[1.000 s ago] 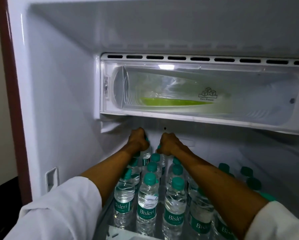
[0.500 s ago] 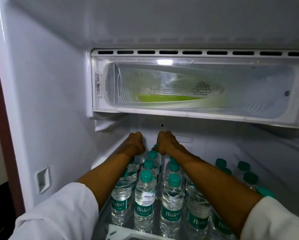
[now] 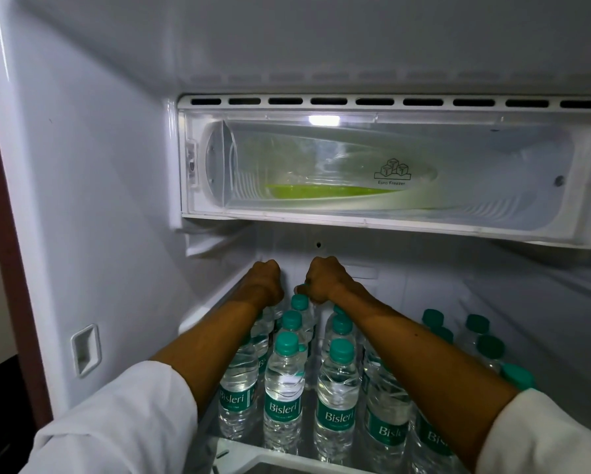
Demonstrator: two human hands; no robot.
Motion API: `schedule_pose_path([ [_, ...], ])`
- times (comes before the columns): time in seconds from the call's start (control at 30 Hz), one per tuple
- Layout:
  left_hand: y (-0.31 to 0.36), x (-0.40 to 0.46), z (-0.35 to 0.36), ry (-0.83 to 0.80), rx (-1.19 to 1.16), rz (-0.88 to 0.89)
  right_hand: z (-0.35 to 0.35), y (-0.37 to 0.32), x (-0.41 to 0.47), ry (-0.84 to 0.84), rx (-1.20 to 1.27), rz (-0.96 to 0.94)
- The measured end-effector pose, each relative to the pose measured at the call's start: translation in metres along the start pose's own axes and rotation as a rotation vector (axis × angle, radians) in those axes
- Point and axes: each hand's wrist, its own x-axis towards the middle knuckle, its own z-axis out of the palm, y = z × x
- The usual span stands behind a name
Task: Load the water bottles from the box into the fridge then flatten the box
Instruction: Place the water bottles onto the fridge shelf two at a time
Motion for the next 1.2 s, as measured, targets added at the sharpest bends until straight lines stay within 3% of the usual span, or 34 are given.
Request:
schedule_pose_path([
  [0.37,0.002,-0.006,-0.008,-0.045,-0.039,-0.035,-0.003,-0.007,-0.005,0.051,-0.03,0.014],
  [0.63,0.013,-0.031,-0.024,-0.04,0.032,0.005,-0.025,-0.007,-0.021,0.188,0.2,0.077],
  [1.03,0.013,-0.145,-0.079,0.062,0.137,0.107,-0.052,-0.043,-0.129,0.071,0.03,-0.132],
  [1.2,-0.002,-0.231,-0.076,0.142,0.051,0.202,-0.025,-0.05,-0.183,0.322,0.029,-0.363],
])
